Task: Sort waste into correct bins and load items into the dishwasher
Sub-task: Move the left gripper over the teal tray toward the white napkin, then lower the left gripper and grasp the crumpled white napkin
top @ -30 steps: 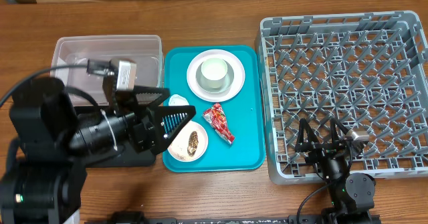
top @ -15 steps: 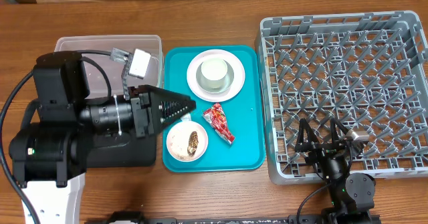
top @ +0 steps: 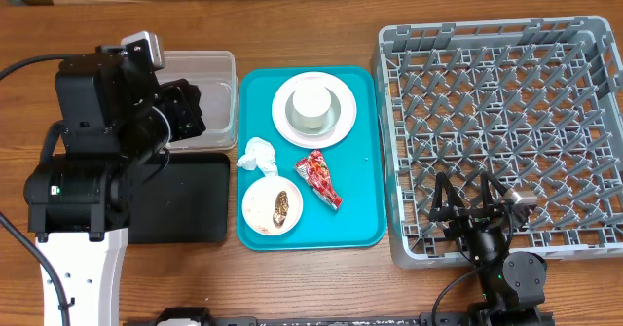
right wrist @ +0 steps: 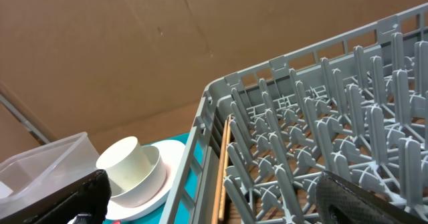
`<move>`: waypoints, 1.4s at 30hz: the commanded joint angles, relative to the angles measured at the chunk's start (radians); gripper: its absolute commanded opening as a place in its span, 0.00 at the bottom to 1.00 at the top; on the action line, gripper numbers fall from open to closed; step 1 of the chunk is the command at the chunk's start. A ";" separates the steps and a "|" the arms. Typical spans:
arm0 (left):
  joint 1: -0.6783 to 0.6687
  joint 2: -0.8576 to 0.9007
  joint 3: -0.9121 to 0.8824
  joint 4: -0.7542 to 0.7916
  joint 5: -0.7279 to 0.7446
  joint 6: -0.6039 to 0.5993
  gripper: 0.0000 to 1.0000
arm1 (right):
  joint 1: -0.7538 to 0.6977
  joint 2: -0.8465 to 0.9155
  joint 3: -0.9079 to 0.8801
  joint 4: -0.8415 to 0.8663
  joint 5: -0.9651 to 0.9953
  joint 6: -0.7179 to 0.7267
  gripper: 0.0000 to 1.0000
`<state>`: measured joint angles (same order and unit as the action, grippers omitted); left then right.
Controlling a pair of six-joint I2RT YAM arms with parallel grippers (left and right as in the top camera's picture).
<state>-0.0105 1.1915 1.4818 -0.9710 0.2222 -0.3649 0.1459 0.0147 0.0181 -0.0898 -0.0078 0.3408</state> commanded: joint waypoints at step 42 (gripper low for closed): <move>-0.477 0.282 0.007 -0.367 -0.196 -0.358 0.55 | 0.006 -0.008 -0.010 0.006 0.007 0.008 1.00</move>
<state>-0.4808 1.4162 1.4818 -1.3388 0.0139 -0.7349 0.1459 0.0147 0.0181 -0.0898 -0.0082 0.3408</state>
